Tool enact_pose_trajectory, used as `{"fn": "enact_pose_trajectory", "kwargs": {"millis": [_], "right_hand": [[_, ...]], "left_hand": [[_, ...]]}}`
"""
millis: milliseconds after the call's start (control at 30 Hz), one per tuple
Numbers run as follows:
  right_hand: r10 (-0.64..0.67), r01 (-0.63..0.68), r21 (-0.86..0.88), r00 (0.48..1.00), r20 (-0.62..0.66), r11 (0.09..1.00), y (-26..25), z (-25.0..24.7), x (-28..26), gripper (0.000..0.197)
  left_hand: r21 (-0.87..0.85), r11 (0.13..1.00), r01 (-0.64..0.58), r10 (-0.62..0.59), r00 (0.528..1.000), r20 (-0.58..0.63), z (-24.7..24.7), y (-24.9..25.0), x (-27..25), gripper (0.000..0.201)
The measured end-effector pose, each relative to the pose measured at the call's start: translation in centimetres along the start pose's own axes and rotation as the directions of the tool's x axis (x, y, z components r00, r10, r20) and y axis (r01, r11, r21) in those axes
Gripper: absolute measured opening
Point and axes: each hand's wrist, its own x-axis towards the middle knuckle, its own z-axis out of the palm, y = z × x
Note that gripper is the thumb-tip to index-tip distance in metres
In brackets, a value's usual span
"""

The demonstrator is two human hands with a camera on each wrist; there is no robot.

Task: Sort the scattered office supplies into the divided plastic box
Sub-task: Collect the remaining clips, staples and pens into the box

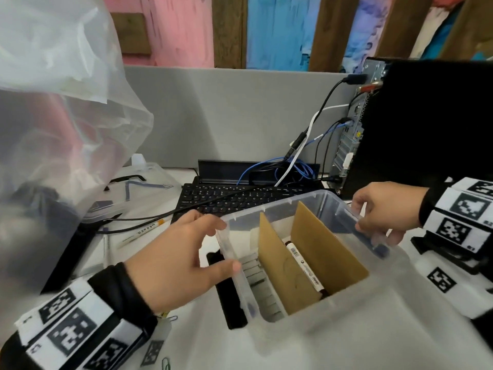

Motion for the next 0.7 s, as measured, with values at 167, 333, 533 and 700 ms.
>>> {"fn": "enact_pose_trajectory", "kwargs": {"millis": [167, 333, 533, 700], "right_hand": [[0.017, -0.028, 0.17, 0.997, 0.071, 0.985, 1.6, 0.4, -0.8, 0.043], [-0.017, -0.038, 0.367, 0.989, 0.148, 0.93, 2.2, 0.7, -1.5, 0.051], [-0.038, -0.038, 0.468, 0.988, 0.15, 0.883, 2.2, 0.9, -1.7, 0.052], [-0.05, -0.035, 0.472, 0.985, 0.166, 0.881, 1.9, 0.5, -1.5, 0.054]], "left_hand": [[-0.087, 0.996, 0.01, -0.011, 1.0, -0.013, 0.2, -0.4, 1.5, 0.04], [-0.115, 0.993, 0.024, -0.025, 1.0, -0.009, 0.2, -0.9, 3.3, 0.04], [-0.091, 0.993, 0.074, -0.077, 0.996, -0.038, 0.5, -1.7, 5.2, 0.046], [-0.106, 0.99, 0.094, -0.096, 0.995, -0.019, 0.4, -1.9, 5.7, 0.047]]}}
